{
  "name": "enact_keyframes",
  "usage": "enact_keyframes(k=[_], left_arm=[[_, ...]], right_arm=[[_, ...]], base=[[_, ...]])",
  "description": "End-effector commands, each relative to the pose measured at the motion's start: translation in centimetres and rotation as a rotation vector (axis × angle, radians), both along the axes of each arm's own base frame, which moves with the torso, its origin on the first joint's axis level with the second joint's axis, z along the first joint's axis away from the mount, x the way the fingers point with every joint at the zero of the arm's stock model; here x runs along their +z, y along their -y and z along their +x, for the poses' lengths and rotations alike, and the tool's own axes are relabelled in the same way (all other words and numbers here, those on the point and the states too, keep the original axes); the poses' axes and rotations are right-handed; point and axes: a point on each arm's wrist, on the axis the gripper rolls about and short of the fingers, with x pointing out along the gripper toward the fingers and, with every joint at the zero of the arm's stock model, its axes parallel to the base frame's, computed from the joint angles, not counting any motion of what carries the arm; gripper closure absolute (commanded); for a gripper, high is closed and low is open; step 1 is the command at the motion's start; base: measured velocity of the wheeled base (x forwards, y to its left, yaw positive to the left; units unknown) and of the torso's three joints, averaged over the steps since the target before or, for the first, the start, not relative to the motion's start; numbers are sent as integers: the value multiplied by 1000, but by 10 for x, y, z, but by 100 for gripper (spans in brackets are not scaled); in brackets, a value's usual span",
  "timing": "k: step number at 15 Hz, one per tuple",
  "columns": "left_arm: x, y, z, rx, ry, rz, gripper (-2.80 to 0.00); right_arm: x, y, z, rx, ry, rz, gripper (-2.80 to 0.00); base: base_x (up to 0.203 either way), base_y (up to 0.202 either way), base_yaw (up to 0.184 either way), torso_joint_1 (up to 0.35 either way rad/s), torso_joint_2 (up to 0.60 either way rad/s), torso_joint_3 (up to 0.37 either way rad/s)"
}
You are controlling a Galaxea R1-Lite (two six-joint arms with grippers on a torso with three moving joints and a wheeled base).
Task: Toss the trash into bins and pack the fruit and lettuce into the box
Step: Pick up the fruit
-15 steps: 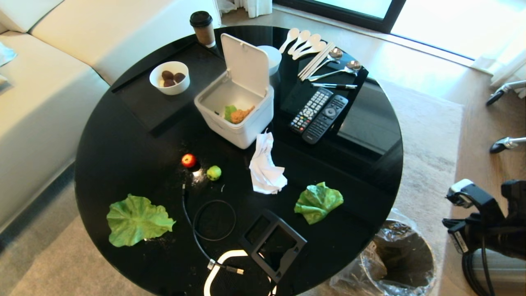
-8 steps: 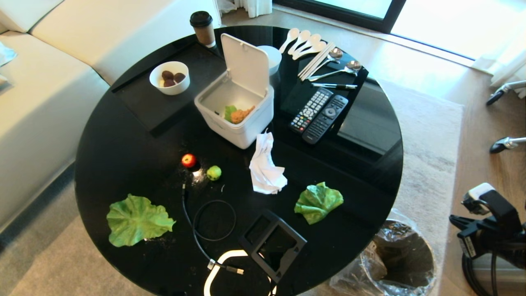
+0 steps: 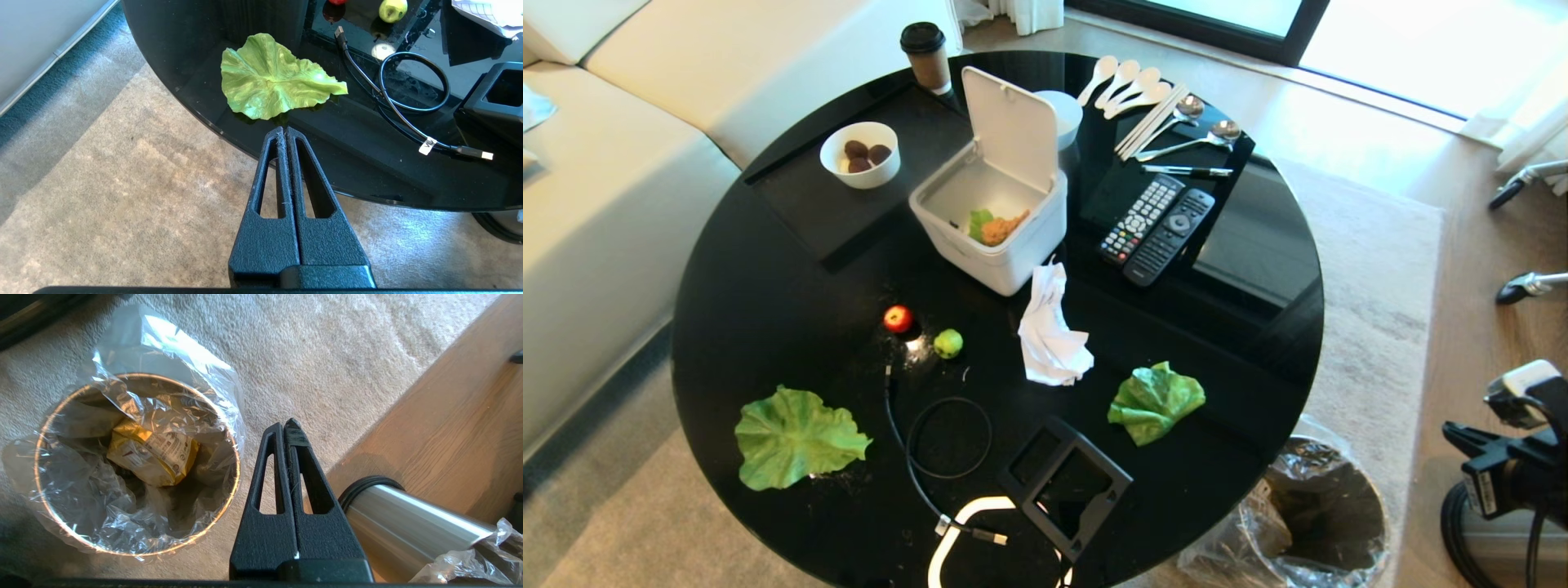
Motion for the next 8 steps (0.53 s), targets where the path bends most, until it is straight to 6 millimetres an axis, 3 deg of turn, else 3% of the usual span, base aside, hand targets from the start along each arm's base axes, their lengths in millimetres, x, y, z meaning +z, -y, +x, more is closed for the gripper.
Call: enact_keyframes(k=[1,8], left_arm=[[0,0,0,0,1,0,0],[0,0,0,2,1,0,0]], right_arm=[[11,-3,-14,-8,69,1,0],[18,-10,-53,-55,155,42,0]], base=[[0,0,0,0,0,0],[0,0,0,0,0,0]])
